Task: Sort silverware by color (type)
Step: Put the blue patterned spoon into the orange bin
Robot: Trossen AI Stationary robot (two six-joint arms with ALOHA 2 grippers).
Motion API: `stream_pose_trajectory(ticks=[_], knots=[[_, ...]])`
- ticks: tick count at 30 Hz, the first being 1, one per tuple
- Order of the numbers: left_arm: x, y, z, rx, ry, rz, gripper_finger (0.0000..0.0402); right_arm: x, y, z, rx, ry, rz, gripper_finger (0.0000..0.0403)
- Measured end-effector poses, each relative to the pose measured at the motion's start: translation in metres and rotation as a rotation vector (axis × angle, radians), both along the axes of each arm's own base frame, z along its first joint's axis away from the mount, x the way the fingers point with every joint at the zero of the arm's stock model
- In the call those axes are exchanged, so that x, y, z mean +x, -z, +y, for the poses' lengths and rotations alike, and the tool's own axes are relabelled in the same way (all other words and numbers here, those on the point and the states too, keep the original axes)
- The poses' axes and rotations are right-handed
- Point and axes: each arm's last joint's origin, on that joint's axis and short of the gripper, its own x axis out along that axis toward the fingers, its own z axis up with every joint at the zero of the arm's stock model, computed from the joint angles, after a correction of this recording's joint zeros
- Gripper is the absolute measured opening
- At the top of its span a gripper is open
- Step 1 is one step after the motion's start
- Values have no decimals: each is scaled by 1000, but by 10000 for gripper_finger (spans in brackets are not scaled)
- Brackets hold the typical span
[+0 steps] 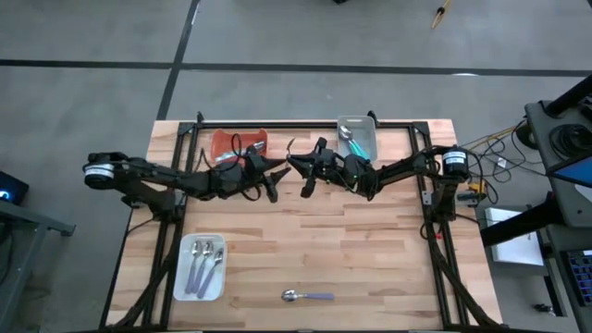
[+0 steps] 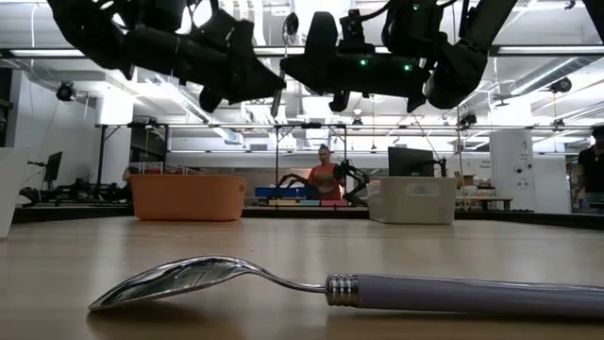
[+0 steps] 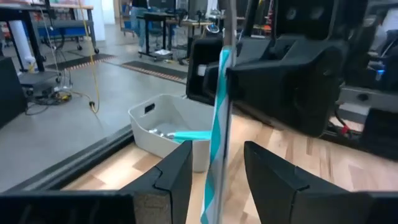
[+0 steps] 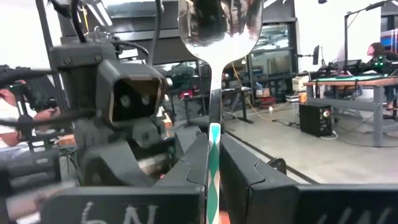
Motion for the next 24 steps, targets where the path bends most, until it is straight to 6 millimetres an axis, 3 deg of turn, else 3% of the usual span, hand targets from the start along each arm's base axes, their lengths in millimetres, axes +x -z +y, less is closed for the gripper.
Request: stream_pose_trajectory(ticks=[8, 15, 24], knots=[[7, 12, 1, -18, -18, 5, 111, 0, 0, 1, 1, -2, -2, 12], [8, 14, 1, -17, -24, 11, 18, 0, 0, 1, 5, 0, -1, 12], [8, 14, 1, -38, -24, 1, 18, 1, 1, 0, 6, 0, 9, 18]])
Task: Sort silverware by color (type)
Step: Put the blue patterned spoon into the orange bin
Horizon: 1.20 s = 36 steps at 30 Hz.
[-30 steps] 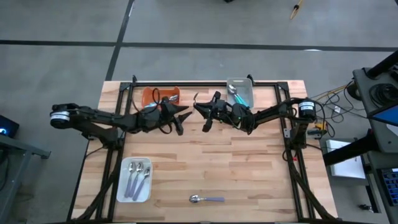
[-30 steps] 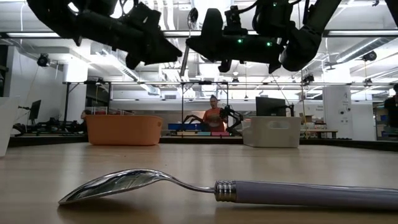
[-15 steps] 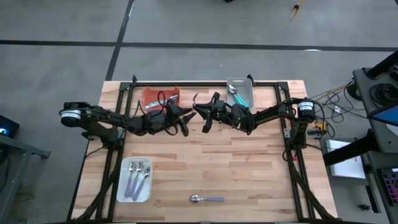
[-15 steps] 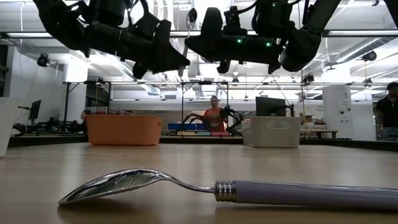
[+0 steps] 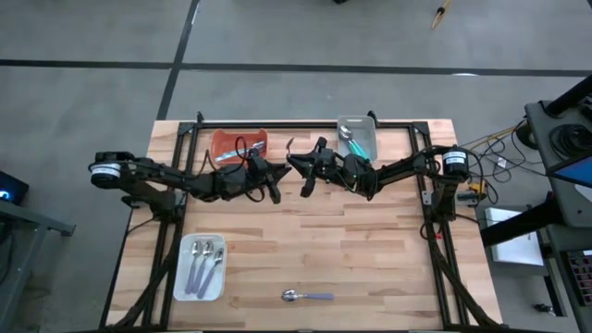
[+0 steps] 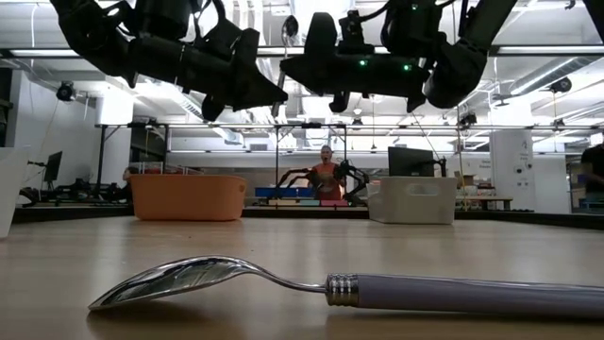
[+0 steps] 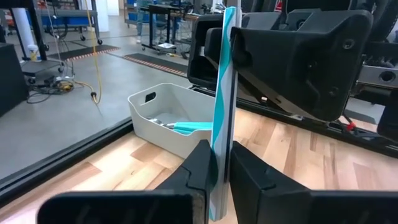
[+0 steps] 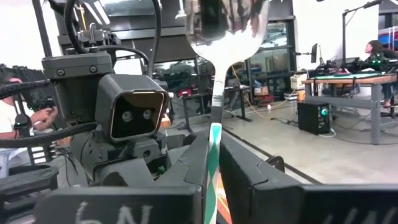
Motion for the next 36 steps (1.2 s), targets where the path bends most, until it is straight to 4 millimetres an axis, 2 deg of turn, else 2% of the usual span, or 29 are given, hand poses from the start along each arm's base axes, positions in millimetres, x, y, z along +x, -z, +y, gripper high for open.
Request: stream_pose_trajectory(ticks=[7, 13, 19, 23, 28, 36], knots=[[-5, -7, -1, -49, 35, -23, 17, -2, -3, -2, 2, -6, 60, 84], [-23, -20, -5, -71, 119, 67, 17, -12, -17, -8, -23, -55, 179, 132], [-46, -23, -13, -121, 274, 224, 17, -36, -39, -10, -142, -191, 375, 156], [-52, -17, -15, -141, 285, 314, 17, -48, -44, -3, -240, -337, 453, 159], [-44, -8, -18, -172, 376, 340, 17, -50, -49, -4, -225, -330, 437, 155], [-20, 11, -21, -186, 467, 305, 17, -44, -38, -3, -227, -364, 457, 159]])
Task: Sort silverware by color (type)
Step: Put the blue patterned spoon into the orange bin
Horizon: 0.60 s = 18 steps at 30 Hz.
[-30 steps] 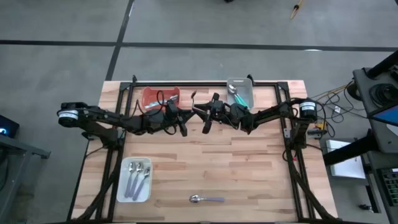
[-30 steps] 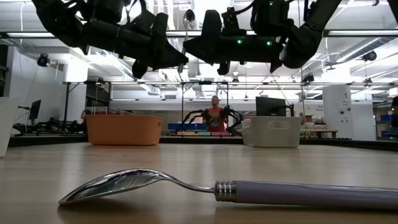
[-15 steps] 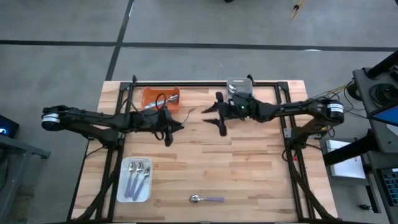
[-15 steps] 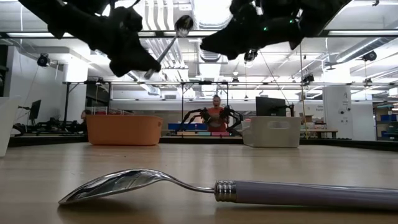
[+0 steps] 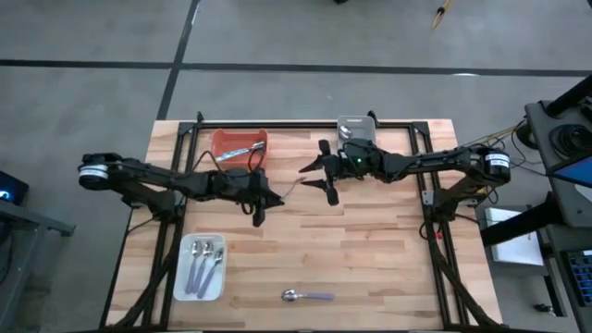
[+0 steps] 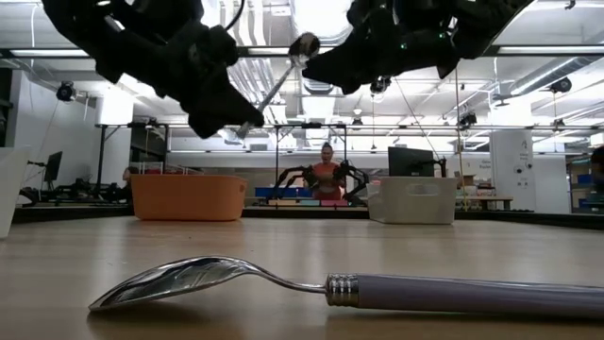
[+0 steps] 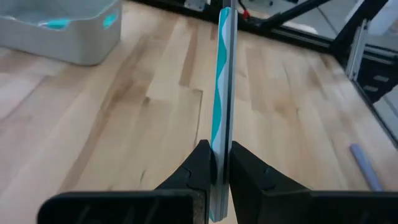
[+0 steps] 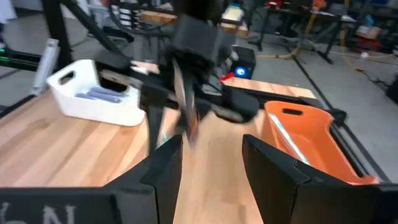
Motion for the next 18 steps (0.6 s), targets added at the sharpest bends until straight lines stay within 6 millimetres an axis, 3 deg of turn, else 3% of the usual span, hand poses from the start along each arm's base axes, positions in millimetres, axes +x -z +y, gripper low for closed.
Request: stream_pose_trajectory(ticks=[6, 12, 18], knots=[[5, 13, 0, -9, -1, 42, 17, 0, -2, 2, 3, -60, -25, 147], [7, 11, 0, -11, 3, 16, 17, 1, -2, 2, 7, -64, -28, 127], [7, 10, 0, -10, 4, 12, 17, 1, -4, 2, 31, -61, -43, 64]])
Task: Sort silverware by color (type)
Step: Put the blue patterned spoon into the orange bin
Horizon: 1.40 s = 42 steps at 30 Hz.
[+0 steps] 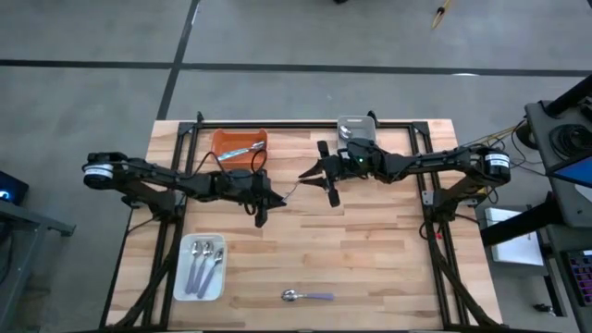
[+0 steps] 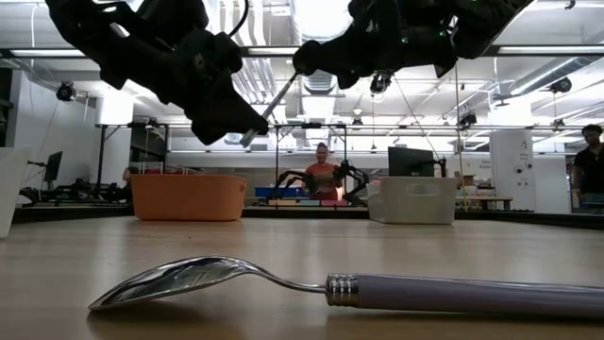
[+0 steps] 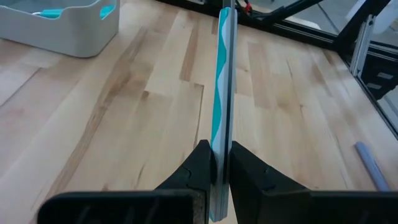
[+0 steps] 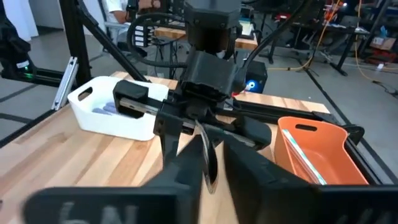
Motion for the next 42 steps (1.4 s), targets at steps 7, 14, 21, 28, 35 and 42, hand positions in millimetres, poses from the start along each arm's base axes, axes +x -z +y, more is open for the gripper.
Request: stream_pose_trajectory(ticks=[7, 14, 21, 28, 35, 42], knots=[[0, -1, 0, 3, -12, -11, 18, 0, 0, 0, 1, 10, -3, 10], [1, -1, 1, 24, -35, -15, 83, 0, 1, 0, 32, 23, 10, 9], [1, -2, 3, 81, -81, -15, 113, -5, 4, 0, 72, 91, 91, 9], [6, -13, 6, 168, -119, -3, 150, -11, 13, -1, 163, 167, 228, 8], [16, -39, 12, 371, -216, 165, 208, -16, 22, -7, 175, 420, 329, 8], [23, -60, 13, 417, -220, 154, 231, -20, 31, -4, 242, 589, 221, 8]])
